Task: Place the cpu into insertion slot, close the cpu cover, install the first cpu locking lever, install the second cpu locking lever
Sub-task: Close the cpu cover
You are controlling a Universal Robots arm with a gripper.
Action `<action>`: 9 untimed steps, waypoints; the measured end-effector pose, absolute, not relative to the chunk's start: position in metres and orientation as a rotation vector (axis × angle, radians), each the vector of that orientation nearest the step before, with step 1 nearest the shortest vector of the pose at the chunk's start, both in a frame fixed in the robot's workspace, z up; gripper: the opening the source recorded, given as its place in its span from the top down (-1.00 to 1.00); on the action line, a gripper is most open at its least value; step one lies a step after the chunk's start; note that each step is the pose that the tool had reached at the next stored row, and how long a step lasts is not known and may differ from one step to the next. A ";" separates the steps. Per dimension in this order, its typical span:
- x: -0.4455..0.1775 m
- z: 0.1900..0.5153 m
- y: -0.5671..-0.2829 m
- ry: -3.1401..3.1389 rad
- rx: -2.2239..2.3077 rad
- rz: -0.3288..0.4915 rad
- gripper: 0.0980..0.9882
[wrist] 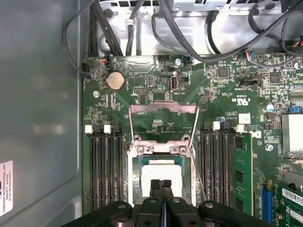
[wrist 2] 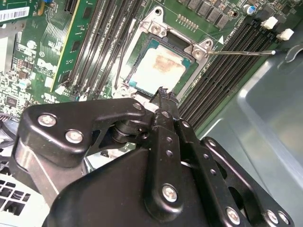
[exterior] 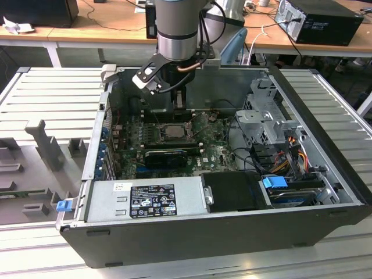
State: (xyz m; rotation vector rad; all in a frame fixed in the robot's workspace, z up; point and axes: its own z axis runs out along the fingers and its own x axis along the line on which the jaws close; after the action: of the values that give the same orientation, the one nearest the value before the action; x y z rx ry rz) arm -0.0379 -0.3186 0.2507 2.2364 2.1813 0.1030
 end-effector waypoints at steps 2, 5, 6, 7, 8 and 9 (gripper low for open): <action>-0.038 0.252 -0.319 2.181 2.236 0.103 0.98; -0.038 0.255 -0.318 2.182 2.236 0.103 0.98; -0.038 0.257 -0.318 2.182 2.236 0.103 0.98; -0.038 0.258 -0.318 2.181 2.236 0.103 0.98; -0.038 0.260 -0.318 2.181 2.236 0.103 0.98; -0.038 0.260 -0.318 2.181 2.236 0.103 0.98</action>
State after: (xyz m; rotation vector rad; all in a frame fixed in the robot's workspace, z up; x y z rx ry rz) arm -0.0378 -0.3182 0.2604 2.2363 2.1813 0.1031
